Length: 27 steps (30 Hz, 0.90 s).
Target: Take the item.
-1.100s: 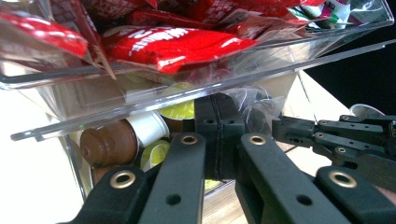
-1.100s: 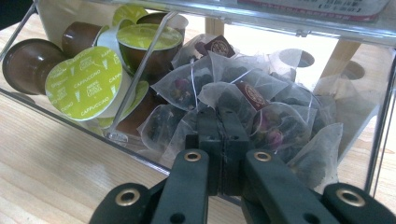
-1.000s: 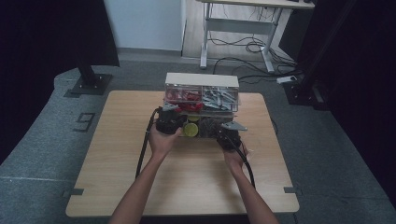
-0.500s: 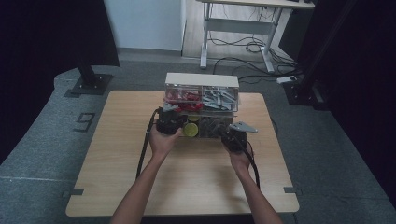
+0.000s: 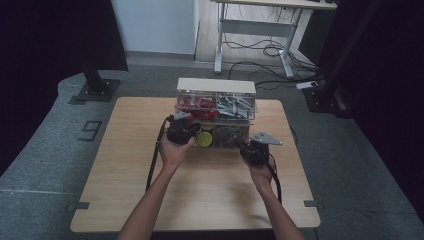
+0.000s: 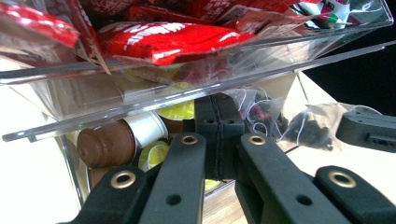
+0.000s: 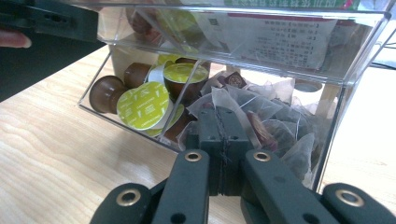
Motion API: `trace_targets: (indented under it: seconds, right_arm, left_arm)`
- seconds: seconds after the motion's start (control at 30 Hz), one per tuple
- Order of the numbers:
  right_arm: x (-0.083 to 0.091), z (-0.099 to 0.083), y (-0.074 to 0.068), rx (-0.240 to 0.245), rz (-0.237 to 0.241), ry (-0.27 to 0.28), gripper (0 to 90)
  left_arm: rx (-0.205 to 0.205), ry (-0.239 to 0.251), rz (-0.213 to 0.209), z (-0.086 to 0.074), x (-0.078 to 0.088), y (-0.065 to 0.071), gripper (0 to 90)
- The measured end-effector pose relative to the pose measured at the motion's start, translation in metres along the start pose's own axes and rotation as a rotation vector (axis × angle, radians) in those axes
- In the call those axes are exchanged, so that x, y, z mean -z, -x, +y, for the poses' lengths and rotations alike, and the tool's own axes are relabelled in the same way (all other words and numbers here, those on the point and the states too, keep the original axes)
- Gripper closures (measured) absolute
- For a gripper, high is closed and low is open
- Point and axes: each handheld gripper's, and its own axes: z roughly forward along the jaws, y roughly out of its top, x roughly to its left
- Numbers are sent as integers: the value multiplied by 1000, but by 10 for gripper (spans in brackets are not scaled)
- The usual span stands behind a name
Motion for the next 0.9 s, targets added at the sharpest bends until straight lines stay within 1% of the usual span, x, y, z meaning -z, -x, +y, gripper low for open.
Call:
trace_targets:
  seconds: [0.17, 0.47, 0.57, 0.67, 0.8, 0.83, 0.87, 0.9]
  right_arm:
    - [8, 1, -1, 2, 17, 15, 890]
    - [21, 3, 3, 1, 18, 37, 890]
    - [31, 1, 7, -2, 13, 54, 890]
    - [36, 1, 11, -6, 9, 60, 890]
    - [47, 0, 19, -12, -8, 75, 890]
    - [52, 0, 23, -19, -15, 81, 890]
    - [52, 0, 23, -19, -15, 81, 890]
    - [56, -1, 28, -22, -25, 88, 890]
  left_arm:
    - [1, -1, 1, 0, 0, 0, 900]
    - [1, -2, 0, 0, 0, -1, 900]
    - [1, -5, 5, 0, 0, -2, 900]
    - [4, -7, 5, 0, 0, -2, 900]
    - [5, -6, 6, 0, 0, -2, 900]
    - [6, -6, 6, 0, 0, -1, 900]
    - [6, -6, 6, 0, 0, -1, 900]
    - [6, -6, 5, 0, 0, -1, 900]
